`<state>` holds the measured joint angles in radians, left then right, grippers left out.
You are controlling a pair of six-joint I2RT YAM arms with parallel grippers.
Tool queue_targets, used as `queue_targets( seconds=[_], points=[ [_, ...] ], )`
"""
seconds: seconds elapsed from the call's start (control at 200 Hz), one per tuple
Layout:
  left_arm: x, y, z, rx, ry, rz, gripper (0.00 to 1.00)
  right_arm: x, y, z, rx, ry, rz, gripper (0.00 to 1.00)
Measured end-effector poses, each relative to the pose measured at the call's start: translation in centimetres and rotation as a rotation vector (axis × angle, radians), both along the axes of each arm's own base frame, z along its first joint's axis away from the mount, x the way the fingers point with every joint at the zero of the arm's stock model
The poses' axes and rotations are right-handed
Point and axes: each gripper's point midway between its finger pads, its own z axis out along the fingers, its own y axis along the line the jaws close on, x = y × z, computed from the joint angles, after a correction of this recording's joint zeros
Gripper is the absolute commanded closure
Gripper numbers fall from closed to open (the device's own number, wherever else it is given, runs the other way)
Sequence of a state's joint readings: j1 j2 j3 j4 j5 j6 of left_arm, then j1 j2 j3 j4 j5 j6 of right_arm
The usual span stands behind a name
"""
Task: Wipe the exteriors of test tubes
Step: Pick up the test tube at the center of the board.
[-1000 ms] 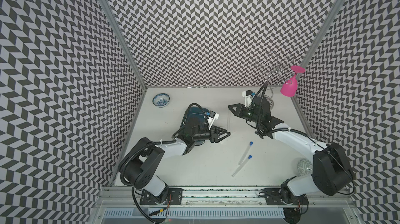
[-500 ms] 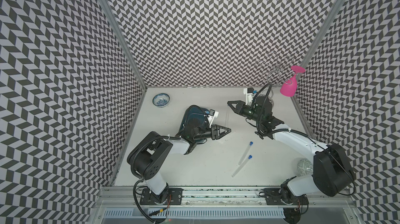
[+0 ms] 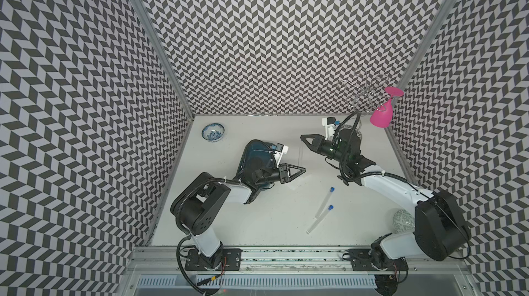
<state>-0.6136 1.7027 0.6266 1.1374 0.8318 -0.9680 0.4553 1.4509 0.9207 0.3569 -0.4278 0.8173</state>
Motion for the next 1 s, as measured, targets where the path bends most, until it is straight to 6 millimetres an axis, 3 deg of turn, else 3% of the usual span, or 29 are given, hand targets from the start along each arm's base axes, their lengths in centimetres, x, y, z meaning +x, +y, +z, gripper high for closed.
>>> queue_targets(
  seconds=[0.205, 0.325, 0.391, 0.556, 0.711, 0.776, 0.851, 0.996],
  points=[
    [0.3, 0.1, -0.6, 0.014, 0.007, 0.013, 0.90, -0.4, 0.4, 0.6, 0.009, -0.021, 0.022, 0.82],
    [0.3, 0.1, -0.8, 0.033, -0.003, 0.015, 0.90, -0.5, 0.4, 0.4, 0.006, -0.019, 0.024, 0.51],
    [0.3, 0.2, -0.6, 0.038, -0.016, 0.018, 0.90, -0.4, 0.4, 0.3, -0.007, -0.023, 0.021, 0.43],
    [0.8, 2.1, -0.1, 0.043, -0.036, 0.062, 0.90, -0.2, -1.0, 0.2, -0.090, -0.052, -0.036, 0.39],
    [2.1, 5.1, -0.2, 0.072, -0.043, 0.143, 0.90, 0.9, -3.3, -0.1, -0.238, -0.092, -0.130, 0.45],
    [2.6, 6.1, 0.1, 0.088, -0.062, 0.171, 0.90, 1.6, -4.1, -1.7, -0.315, -0.079, -0.157, 0.48],
    [2.5, 6.7, 0.4, 0.114, -0.089, 0.184, 0.89, 2.3, -4.7, -5.2, -0.414, -0.032, -0.165, 0.53],
    [2.1, 7.0, 0.5, 0.167, -0.125, 0.184, 0.89, 2.7, -5.2, -14.8, -0.608, 0.150, -0.112, 0.57]
  ],
)
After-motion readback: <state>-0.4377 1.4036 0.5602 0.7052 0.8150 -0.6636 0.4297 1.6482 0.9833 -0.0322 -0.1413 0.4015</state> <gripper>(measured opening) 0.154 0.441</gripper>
